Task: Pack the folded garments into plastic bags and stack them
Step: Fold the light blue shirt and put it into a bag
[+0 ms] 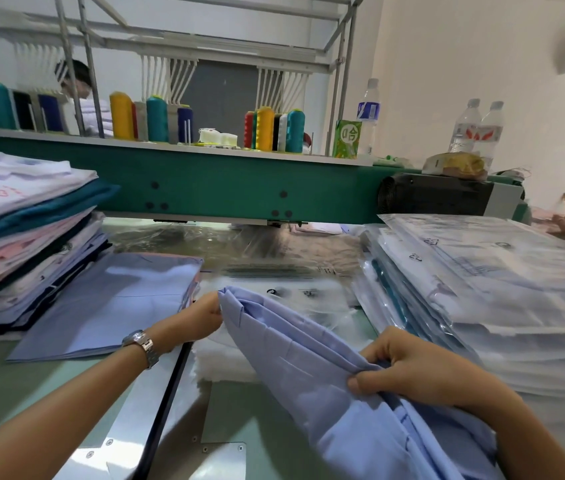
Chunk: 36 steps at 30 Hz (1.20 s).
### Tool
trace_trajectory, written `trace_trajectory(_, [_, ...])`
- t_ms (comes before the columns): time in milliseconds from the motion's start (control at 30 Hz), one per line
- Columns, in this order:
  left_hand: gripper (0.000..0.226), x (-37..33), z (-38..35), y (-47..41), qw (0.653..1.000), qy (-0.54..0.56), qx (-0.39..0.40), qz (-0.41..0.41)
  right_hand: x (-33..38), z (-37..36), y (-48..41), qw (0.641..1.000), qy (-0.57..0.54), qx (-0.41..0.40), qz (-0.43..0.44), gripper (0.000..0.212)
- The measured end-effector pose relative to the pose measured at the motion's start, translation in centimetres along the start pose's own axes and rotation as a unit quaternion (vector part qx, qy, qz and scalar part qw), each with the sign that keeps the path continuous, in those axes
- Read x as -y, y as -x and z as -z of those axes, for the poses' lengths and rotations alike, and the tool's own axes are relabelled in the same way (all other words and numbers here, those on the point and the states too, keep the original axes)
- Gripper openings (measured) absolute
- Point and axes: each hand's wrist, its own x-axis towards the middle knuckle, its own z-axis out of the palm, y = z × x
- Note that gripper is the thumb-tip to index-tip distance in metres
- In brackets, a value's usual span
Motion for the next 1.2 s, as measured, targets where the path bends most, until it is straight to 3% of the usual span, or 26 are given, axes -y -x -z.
trace_trajectory(200, [0.083,-2.3,1.1,0.6,0.993,-0.058,0.043,-0.096,0.8,-0.1,-1.6,0.978,0.198,-0.047,-0.05,0.019])
trace_trajectory(467, [0.088,-3.6,-0.8,-1.5,0.985,-0.086,-0.016,-0.146,2.7,-0.5,-5.6,0.948,0.291,-0.097,-0.089,0.043])
trace_trajectory(667, [0.096,-4.3,-2.2,-1.6,0.977,-0.092,-0.016,-0.193,3.1,-1.0,-9.2,0.94,0.288,-0.14,-0.116,0.02])
trace_trajectory(833, [0.094,-5.3,-2.4,-1.6,0.974,-0.088,-0.016,-0.21,3.4,-2.5,-11.9,0.942,0.259,-0.172,-0.124,0.034])
trace_trajectory(933, [0.088,-6.7,-2.7,-1.6,0.971,-0.078,0.005,-0.228,3.9,-3.1,-13.6,0.951,0.223,-0.181,-0.118,0.011])
trace_trajectory(1033, [0.08,-7.5,-2.6,-1.2,0.969,-0.059,0.008,-0.24,3.6,-3.5,-15.0,0.95,0.198,-0.209,-0.118,0.039])
trace_trajectory(1200, [0.092,-7.0,-2.0,0.0,0.961,-0.094,-0.027,-0.259,2.8,-2.3,-16.0,0.961,0.122,-0.206,-0.14,0.041])
